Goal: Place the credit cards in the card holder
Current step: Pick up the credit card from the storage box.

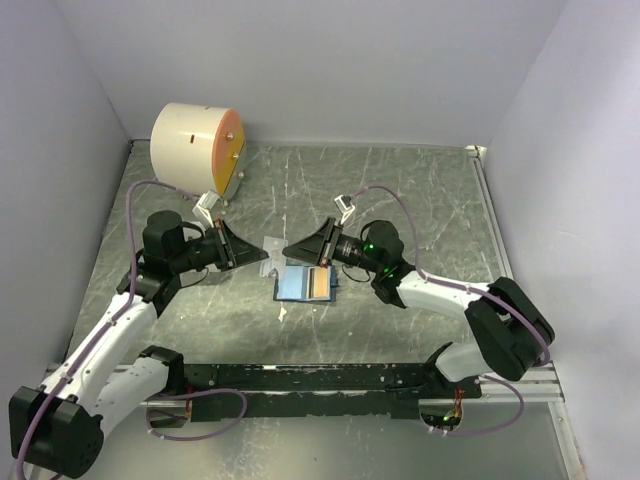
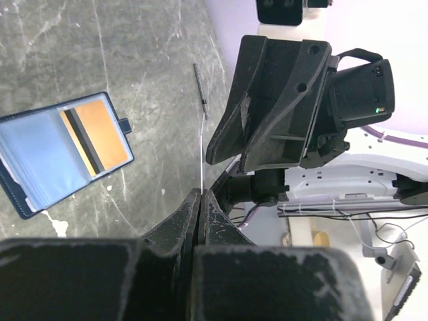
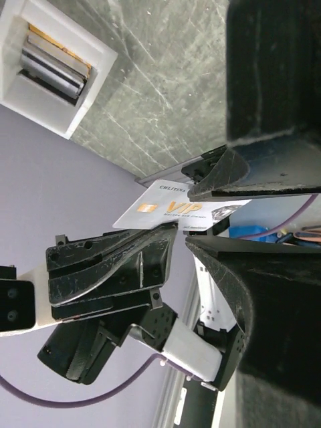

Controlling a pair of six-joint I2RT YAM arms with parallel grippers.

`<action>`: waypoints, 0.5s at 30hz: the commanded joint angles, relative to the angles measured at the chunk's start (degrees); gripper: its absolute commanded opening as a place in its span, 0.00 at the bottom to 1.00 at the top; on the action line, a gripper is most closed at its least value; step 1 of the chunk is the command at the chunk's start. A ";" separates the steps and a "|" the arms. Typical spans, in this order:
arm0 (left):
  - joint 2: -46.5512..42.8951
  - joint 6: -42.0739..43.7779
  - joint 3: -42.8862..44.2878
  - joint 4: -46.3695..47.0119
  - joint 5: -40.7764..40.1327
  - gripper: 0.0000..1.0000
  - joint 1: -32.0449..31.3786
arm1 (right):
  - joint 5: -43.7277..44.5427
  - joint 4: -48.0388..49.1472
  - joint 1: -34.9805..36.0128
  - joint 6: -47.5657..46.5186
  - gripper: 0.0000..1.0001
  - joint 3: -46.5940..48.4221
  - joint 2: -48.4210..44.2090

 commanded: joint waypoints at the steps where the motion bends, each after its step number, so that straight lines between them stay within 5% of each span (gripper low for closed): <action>1: -0.95 -5.09 -2.75 8.28 3.90 0.07 0.30 | -1.07 3.60 -0.21 1.57 0.27 -0.44 1.39; 8: -0.70 -5.94 -3.41 8.93 3.68 0.07 0.30 | -0.86 0.65 -0.47 0.70 0.33 -0.41 1.10; 15: -1.14 -3.42 -0.51 4.27 2.39 0.07 0.30 | 6.43 -18.76 -0.60 -8.79 0.40 3.64 -4.01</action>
